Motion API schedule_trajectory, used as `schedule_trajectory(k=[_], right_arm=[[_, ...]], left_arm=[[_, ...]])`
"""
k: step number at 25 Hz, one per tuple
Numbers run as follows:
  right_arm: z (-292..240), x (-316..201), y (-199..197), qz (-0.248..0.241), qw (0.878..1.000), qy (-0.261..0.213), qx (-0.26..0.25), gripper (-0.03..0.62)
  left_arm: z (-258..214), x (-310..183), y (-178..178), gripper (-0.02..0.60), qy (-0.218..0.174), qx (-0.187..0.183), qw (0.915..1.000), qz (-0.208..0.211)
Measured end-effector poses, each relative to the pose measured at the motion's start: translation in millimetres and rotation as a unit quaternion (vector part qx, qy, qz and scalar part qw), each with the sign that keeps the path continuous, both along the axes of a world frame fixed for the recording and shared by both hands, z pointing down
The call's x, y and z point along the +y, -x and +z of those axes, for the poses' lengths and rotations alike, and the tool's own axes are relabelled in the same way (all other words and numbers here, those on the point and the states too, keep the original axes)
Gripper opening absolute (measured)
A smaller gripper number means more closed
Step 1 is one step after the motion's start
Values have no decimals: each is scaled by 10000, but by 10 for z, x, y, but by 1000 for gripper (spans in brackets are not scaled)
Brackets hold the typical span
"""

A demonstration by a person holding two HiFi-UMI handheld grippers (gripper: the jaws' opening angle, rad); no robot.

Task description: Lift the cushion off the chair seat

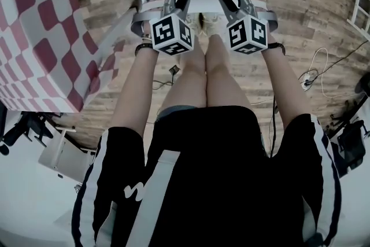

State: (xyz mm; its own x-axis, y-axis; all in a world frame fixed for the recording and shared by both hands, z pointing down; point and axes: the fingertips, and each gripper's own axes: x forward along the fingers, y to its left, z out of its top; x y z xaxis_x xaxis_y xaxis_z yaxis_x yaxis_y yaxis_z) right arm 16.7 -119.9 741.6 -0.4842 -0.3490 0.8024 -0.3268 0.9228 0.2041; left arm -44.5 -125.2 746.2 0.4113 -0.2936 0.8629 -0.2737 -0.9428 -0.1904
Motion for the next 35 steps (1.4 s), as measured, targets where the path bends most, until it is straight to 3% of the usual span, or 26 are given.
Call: schedule_trajectory(k=[6, 24, 35], right_arm=[[-182, -12, -27, 233, 9997, -42, -57, 9], [-697, -17, -68, 25, 10000, -32, -58, 9], [-1059, -40, -85, 186, 9997, -33, -165, 9]], left_arm=[[-173, 2, -27, 15, -19, 26, 10000, -12], [-709, -4, -69, 12, 120, 252, 9992, -294], [-1049, 1, -92, 12, 159, 437, 9985, -301]])
